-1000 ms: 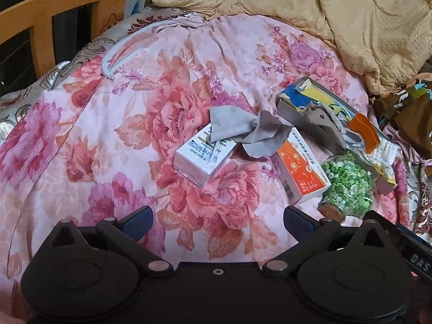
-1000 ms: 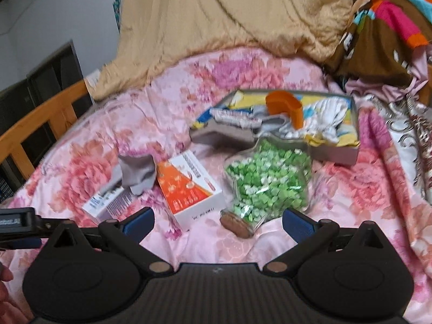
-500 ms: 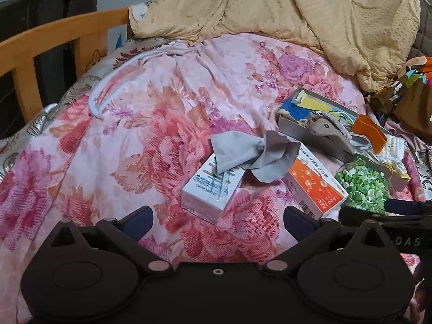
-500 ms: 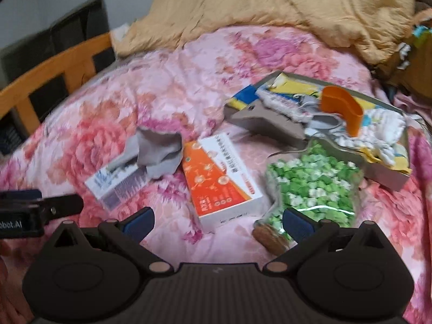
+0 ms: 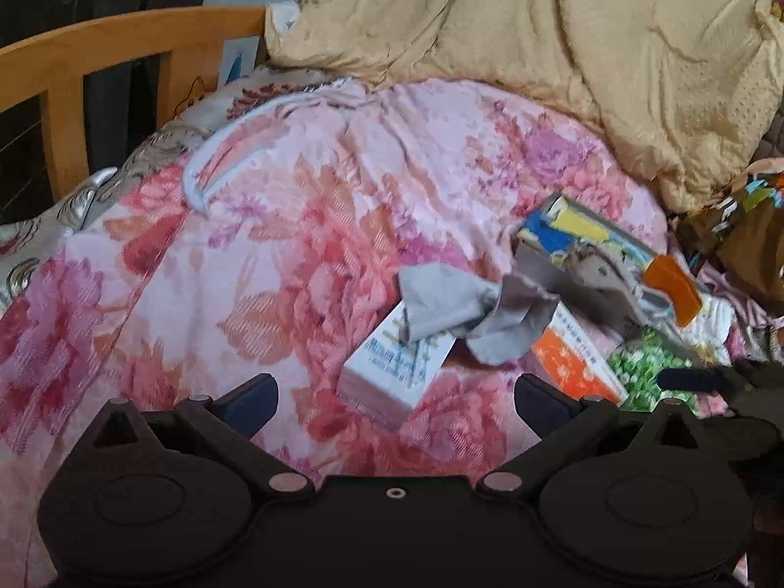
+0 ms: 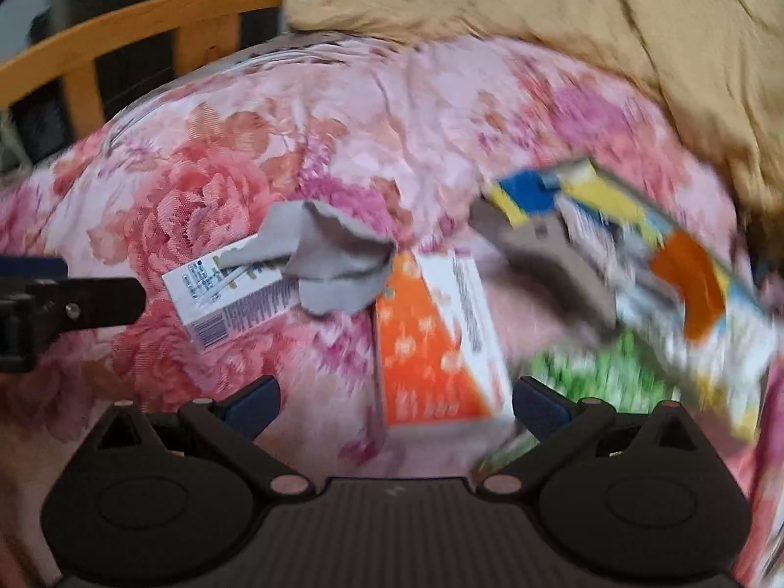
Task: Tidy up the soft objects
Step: 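Grasp the grey cloth with the left gripper while the right reaches into the tray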
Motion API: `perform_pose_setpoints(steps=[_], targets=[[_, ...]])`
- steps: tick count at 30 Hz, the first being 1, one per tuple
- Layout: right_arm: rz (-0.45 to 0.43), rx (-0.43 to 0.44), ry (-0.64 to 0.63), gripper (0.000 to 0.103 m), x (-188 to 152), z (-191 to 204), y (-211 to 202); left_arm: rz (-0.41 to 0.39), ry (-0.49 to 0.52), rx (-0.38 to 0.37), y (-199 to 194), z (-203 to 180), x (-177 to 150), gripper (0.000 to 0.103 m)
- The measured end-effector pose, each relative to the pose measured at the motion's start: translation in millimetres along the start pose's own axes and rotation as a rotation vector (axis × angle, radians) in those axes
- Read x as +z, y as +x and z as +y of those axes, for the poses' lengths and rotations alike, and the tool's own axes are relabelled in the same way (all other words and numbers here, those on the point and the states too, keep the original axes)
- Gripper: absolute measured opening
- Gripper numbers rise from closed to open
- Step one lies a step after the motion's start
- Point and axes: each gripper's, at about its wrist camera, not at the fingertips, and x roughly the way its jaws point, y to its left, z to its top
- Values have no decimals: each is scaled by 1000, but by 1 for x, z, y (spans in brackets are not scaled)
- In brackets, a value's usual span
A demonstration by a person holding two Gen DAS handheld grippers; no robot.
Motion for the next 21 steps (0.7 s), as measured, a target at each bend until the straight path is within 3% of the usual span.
perform_pose_setpoints(steps=[6, 9, 13, 21], targets=[[-86, 8, -18, 103, 0, -15, 16, -22, 47, -28, 23, -11, 10, 102], [-135, -43, -97, 103, -3, -17, 19, -18, 23, -50, 34, -12, 10, 102], [-136, -123, -170, 102, -8, -18, 31, -49, -2, -66, 53, -14, 11, 102], [-160, -156, -130, 92, -3, -34, 43, -81, 3, -124, 92, -34, 26, 102]])
